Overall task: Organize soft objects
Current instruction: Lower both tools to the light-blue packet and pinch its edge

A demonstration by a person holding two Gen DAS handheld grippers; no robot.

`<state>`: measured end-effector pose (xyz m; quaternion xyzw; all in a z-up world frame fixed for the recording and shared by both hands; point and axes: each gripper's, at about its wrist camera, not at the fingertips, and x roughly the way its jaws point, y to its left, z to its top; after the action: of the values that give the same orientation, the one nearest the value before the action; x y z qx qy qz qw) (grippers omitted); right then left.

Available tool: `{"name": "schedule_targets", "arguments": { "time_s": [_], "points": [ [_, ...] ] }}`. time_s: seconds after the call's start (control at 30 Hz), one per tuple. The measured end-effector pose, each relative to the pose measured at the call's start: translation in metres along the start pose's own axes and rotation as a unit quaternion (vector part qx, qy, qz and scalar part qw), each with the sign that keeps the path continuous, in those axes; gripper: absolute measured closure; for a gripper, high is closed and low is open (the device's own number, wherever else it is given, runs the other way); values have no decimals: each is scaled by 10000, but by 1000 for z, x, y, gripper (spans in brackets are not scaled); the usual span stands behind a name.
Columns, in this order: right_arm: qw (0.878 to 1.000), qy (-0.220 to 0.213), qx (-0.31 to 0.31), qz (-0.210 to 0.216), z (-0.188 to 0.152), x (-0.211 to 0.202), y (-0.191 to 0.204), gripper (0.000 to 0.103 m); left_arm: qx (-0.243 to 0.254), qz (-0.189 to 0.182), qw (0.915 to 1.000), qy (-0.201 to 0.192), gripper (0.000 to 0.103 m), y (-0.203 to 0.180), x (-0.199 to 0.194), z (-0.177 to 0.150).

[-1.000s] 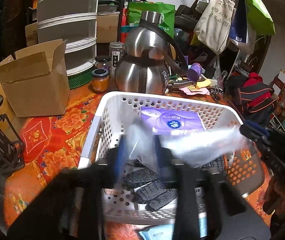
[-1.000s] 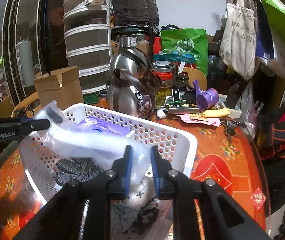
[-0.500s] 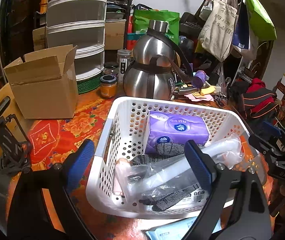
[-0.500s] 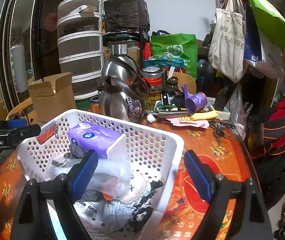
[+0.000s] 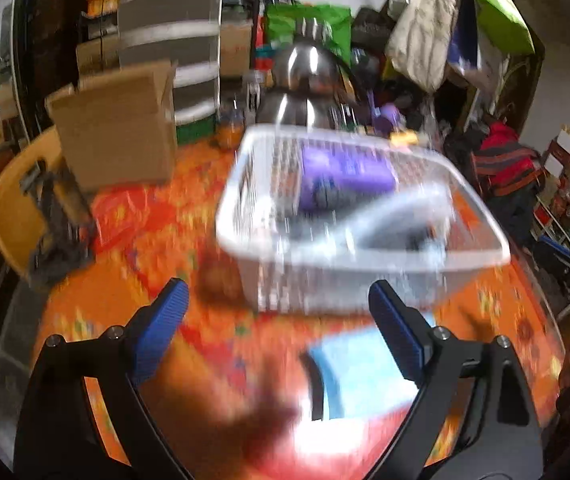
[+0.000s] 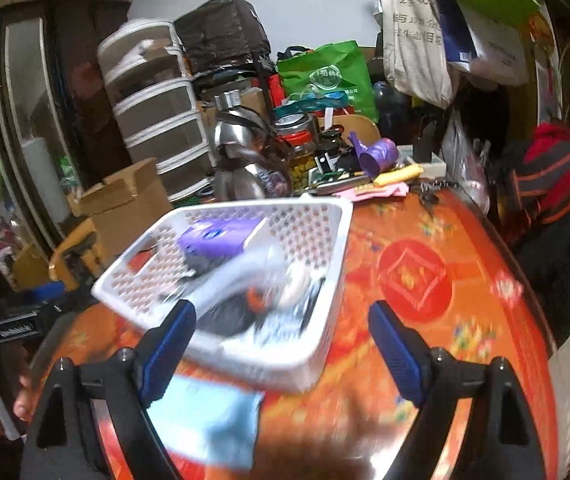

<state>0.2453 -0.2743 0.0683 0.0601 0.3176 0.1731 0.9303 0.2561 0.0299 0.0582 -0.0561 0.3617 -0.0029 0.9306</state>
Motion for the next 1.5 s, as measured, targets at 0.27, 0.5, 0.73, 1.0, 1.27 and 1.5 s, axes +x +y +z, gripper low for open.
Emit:
{"name": "schedule_targets", "arguments": {
  "time_s": [0.27, 0.5, 0.73, 1.0, 1.27, 1.5],
  "points": [
    [9967, 685, -214, 366, -85, 13, 21, 15, -76, -324, 9976, 610, 13, -5, 4, -96],
    [9920, 1100, -256, 562, -107, 45, 27, 26, -20, -476, 9942, 965, 13, -23, 37, -124],
    [9881, 1389, -272, 609, -117, 68, 29, 34, -10, -550, 9936, 987, 15, -30, 52, -119],
    [9858, 1435, -295, 816, -118, 72, 32, 46, -159, -891, 9911, 981, 40, -31, 63, -116],
    [9833, 1489, -313, 1002, -118, 75, 39, 63, -294, -1311, 9852, 1066, 56, -36, 67, -117],
    [9845, 1426, -492, 895, -120, 72, 50, 70, -55, -1208, 9881, 951, 66, -49, 61, -121]
  ]
}}
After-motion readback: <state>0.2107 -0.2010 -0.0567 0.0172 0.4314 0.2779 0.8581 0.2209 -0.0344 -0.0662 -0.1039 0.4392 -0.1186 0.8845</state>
